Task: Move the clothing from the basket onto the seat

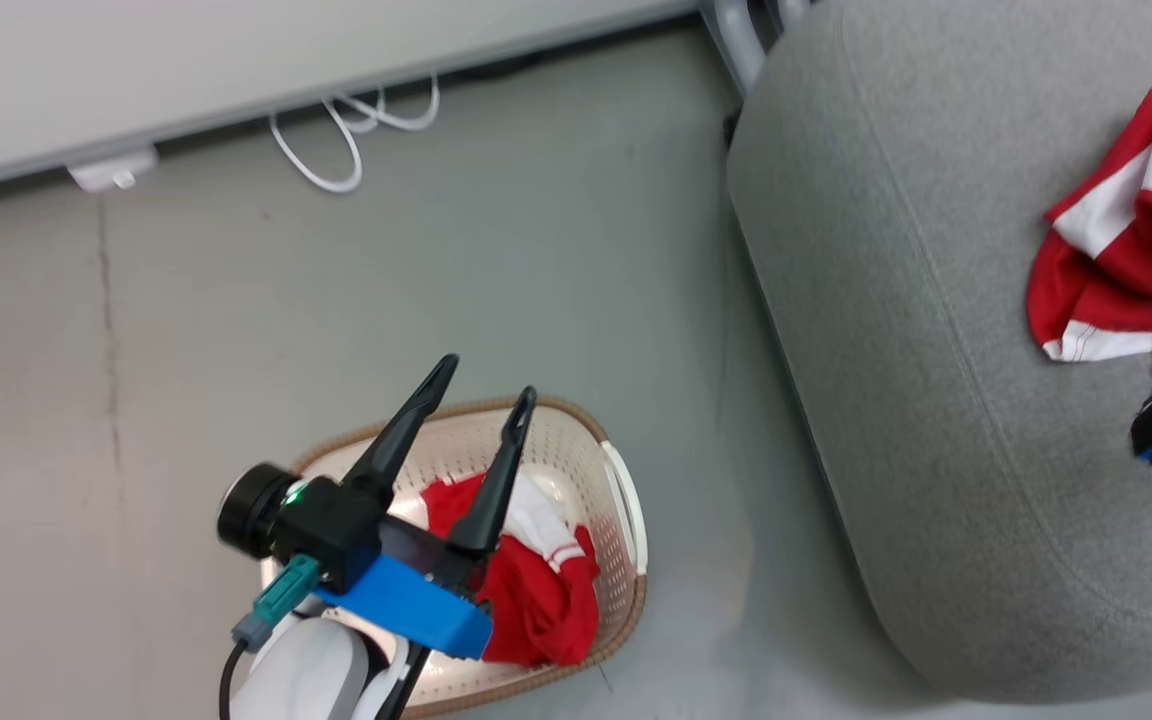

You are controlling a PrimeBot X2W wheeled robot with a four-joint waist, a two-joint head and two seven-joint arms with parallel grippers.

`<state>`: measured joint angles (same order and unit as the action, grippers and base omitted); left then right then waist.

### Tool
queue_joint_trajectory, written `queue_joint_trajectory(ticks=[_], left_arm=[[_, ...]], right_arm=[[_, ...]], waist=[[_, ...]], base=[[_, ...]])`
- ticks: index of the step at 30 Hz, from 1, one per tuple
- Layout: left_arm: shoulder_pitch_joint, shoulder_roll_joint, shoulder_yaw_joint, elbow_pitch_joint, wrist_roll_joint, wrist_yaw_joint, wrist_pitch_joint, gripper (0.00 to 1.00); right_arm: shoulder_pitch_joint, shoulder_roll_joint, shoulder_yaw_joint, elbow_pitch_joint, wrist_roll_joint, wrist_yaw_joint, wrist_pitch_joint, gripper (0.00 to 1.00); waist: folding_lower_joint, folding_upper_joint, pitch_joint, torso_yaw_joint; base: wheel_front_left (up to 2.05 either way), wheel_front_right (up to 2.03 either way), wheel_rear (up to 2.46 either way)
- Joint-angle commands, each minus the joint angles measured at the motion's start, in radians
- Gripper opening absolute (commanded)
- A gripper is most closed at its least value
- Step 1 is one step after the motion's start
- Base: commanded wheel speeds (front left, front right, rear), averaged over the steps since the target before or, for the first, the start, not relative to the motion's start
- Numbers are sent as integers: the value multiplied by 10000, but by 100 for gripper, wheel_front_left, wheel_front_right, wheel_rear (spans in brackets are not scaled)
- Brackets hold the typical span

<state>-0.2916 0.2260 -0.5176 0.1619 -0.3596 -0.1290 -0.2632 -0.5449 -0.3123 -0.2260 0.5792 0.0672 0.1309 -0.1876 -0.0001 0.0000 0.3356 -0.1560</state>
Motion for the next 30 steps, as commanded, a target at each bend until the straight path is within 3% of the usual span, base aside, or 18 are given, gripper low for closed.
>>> queue_joint_trajectory(ticks=[1, 12, 30], left_arm=[[256, -36, 160, 87, -27, -20, -25, 100], [1485, -505, 1692, 540, 139, -21, -25, 100], [2885, -884, 3814, 1114, 437, -20, -25, 100]], right_arm=[[492, 130, 61, -426, 71, -1, 113, 100], [3485, 1178, 851, -3909, -105, -1, 1042, 100], [5819, 2266, 1271, -5584, -504, -1, 1479, 100]], waist=[[1, 0, -764, 320], [1, 0, -2169, 863], [1, 0, -3564, 2257]], base=[[0, 0, 0], [0, 0, 0], [0, 0, 0]])
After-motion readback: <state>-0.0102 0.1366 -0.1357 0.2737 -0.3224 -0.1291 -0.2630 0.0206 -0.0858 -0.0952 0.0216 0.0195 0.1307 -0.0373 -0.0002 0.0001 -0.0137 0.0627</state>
